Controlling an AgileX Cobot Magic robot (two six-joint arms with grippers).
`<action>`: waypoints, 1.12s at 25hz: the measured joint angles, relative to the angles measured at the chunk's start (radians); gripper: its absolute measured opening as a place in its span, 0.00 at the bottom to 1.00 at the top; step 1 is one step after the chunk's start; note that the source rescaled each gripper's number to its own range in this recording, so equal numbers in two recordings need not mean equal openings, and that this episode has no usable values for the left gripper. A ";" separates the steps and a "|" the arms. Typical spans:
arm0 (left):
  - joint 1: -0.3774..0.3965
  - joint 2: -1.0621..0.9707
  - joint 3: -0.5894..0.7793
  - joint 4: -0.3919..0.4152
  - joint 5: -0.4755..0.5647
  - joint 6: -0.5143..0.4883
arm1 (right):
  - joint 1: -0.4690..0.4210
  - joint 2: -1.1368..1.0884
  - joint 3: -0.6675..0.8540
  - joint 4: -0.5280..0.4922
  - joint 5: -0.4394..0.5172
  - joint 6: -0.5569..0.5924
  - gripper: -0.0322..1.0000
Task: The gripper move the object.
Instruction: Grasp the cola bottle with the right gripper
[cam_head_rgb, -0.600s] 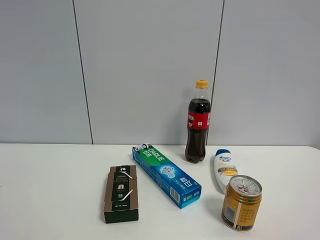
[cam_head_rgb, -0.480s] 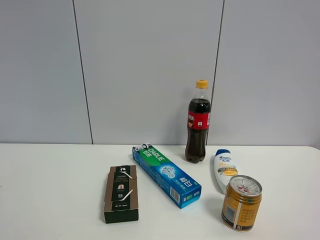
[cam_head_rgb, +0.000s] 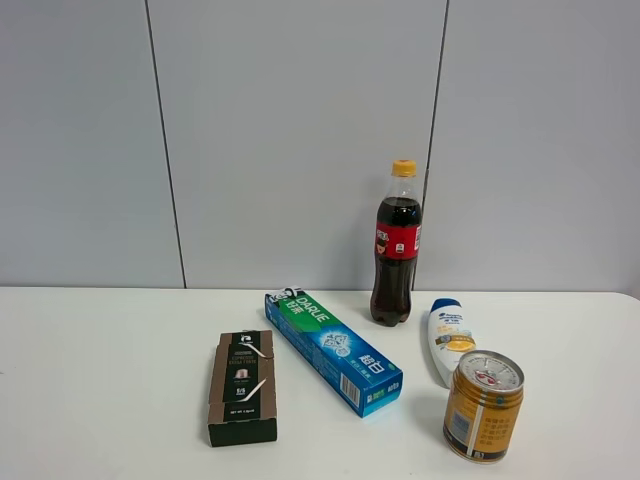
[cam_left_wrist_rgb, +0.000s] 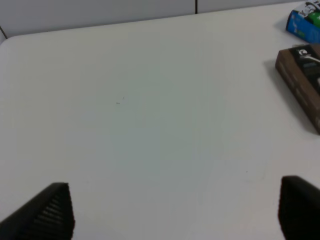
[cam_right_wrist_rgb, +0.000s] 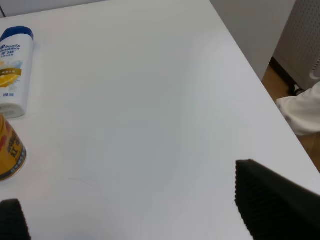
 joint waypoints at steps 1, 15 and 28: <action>0.000 0.000 0.000 0.000 0.000 0.000 | 0.000 0.000 0.000 0.000 0.000 0.000 0.70; 0.000 0.000 0.000 0.000 0.000 0.000 | 0.000 0.000 0.000 0.000 0.000 0.000 0.70; 0.000 0.000 0.000 0.000 0.000 0.000 | 0.011 0.000 -0.003 0.050 -0.012 0.015 0.70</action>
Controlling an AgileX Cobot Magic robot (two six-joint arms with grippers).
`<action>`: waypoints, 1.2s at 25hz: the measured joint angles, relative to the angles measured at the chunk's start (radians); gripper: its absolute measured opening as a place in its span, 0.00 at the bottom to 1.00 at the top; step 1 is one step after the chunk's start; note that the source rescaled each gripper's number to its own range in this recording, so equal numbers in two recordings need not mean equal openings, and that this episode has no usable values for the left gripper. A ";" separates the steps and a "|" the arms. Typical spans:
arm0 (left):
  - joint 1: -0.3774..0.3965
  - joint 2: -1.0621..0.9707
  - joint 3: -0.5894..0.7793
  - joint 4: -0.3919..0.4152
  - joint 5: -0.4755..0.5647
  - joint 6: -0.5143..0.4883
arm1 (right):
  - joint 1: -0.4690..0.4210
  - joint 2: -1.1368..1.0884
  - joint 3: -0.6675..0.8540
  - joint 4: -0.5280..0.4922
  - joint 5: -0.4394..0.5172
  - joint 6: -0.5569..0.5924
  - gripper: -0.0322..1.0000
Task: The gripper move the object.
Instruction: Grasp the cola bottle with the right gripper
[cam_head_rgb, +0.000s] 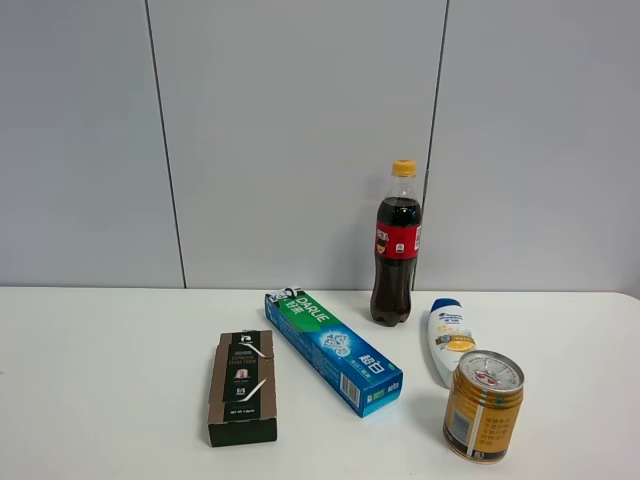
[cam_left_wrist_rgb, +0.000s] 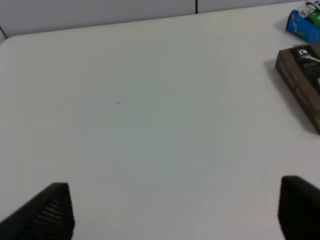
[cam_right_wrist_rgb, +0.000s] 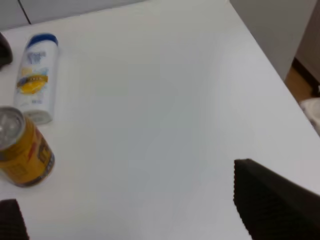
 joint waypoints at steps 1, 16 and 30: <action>0.000 0.000 0.000 0.000 0.000 0.000 | 0.009 0.000 -0.008 0.000 -0.016 0.000 0.70; 0.000 0.000 0.000 0.000 0.000 0.000 | 0.048 0.424 -0.141 0.557 -0.582 -0.347 0.70; 0.000 0.000 0.000 0.000 0.000 0.000 | 0.400 1.017 -0.322 1.095 -0.690 -1.113 0.99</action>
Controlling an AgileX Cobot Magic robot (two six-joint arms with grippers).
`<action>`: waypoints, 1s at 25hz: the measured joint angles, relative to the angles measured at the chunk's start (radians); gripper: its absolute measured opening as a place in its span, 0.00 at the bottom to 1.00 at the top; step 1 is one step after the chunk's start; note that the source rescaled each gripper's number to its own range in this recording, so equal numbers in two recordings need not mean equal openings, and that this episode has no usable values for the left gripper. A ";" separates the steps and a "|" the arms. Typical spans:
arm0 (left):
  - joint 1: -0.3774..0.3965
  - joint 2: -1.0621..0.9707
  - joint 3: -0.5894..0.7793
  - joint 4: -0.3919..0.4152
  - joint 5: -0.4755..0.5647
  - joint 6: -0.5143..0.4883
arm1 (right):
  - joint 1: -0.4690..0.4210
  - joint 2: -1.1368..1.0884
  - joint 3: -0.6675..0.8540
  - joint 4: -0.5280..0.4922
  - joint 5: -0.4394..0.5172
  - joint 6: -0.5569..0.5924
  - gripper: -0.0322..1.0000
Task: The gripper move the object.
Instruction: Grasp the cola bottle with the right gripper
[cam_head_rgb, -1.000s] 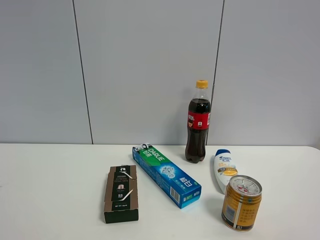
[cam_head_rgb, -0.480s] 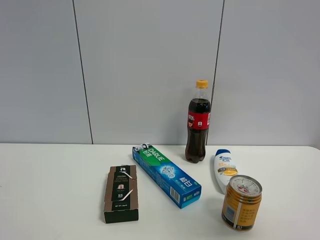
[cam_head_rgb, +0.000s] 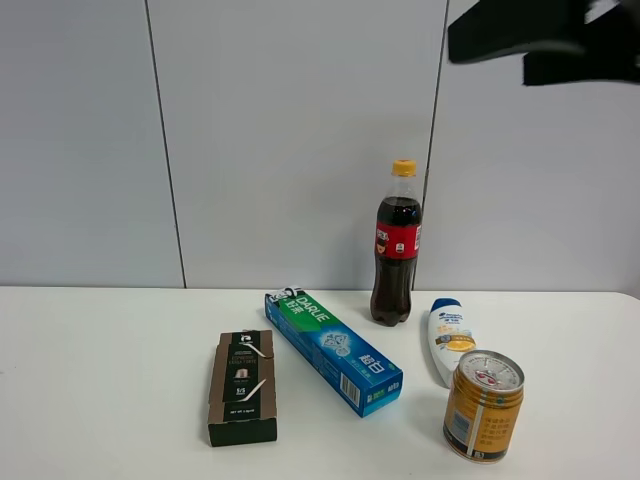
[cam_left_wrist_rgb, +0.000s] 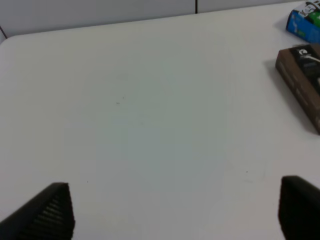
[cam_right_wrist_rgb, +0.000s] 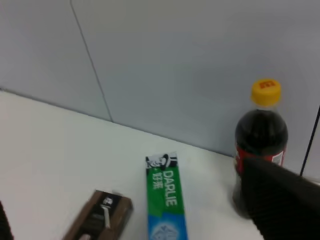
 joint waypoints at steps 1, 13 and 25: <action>0.000 0.000 0.000 0.000 0.000 0.000 | 0.025 0.037 -0.011 -0.024 -0.044 -0.003 0.99; 0.000 0.000 0.000 0.001 0.000 0.000 | 0.184 0.394 -0.015 -0.129 -0.405 0.187 1.00; 0.000 0.000 0.000 0.001 0.000 0.000 | 0.184 0.501 0.025 -0.124 -0.687 0.158 1.00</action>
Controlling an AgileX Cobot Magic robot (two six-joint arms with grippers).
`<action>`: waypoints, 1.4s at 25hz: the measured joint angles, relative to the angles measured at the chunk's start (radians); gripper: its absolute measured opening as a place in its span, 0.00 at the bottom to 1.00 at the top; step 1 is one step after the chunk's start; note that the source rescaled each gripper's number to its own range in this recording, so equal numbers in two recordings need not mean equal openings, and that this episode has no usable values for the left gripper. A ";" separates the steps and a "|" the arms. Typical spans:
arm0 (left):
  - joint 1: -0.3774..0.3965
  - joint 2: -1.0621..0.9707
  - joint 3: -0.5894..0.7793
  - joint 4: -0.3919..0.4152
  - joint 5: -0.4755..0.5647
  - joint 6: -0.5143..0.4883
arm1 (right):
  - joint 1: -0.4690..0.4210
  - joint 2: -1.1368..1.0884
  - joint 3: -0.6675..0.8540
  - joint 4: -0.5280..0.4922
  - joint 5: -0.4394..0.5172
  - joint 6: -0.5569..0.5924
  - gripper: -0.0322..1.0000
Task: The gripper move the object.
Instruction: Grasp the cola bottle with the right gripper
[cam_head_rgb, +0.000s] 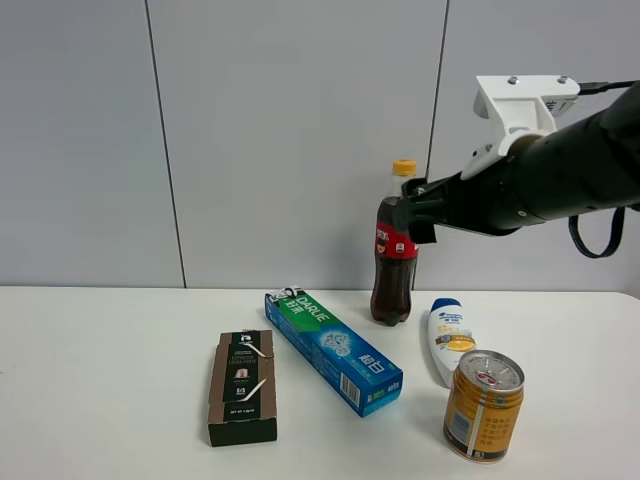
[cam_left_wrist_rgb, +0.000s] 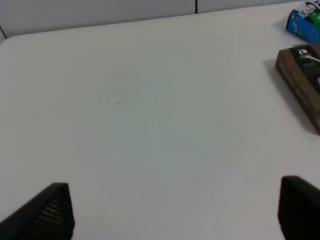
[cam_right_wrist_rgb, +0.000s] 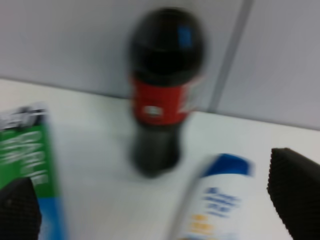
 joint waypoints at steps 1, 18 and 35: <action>0.000 0.000 0.000 0.000 0.000 0.000 | 0.000 0.002 0.020 0.010 -0.054 -0.011 1.00; 0.000 0.000 0.000 0.000 0.000 0.000 | -0.051 0.226 0.026 -0.349 -0.426 0.182 1.00; 0.000 0.000 0.000 0.000 0.000 0.000 | -0.081 0.512 -0.278 -0.448 -0.439 0.267 1.00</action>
